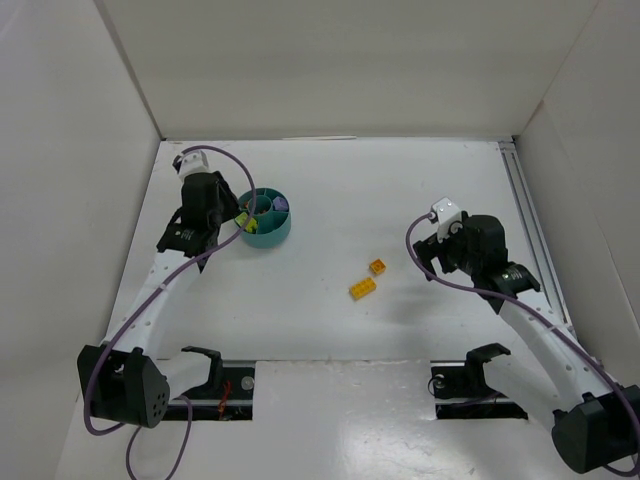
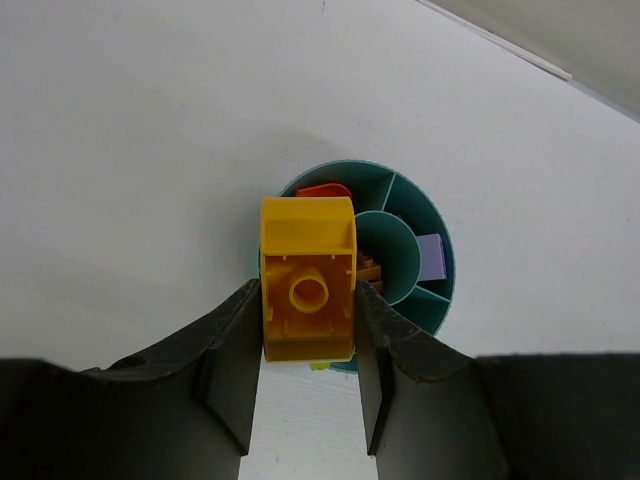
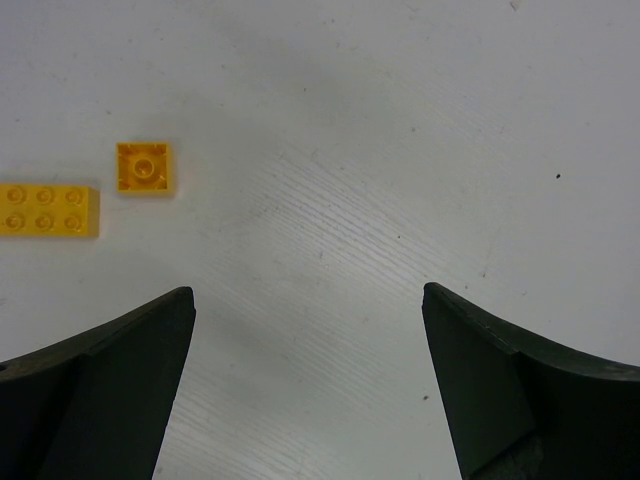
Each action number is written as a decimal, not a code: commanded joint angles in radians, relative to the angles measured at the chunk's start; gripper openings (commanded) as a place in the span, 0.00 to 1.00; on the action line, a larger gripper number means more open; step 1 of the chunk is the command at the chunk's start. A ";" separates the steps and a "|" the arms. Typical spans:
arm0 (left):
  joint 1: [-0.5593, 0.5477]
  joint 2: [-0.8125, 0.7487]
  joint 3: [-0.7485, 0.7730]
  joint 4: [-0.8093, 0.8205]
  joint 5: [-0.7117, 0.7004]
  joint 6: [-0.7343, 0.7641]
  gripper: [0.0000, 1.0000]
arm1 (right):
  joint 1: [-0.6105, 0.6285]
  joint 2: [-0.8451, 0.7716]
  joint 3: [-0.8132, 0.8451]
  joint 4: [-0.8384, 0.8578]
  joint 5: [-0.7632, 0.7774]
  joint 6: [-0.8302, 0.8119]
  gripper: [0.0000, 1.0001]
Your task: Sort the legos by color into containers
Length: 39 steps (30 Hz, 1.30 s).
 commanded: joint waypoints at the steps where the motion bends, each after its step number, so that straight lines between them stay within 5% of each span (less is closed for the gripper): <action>1: 0.003 -0.005 -0.003 0.051 0.019 0.019 0.05 | -0.008 0.000 0.013 0.046 -0.004 -0.015 1.00; 21: 0.003 -0.023 -0.012 0.033 0.028 0.028 0.05 | -0.008 0.009 0.022 0.055 -0.033 -0.015 1.00; 33: 0.003 0.031 0.151 0.021 -0.026 0.026 0.03 | -0.008 0.028 0.022 0.093 -0.130 -0.034 1.00; 39: 0.003 0.049 0.224 -0.125 -0.138 -0.053 0.03 | -0.008 0.019 0.022 0.115 -0.181 -0.043 1.00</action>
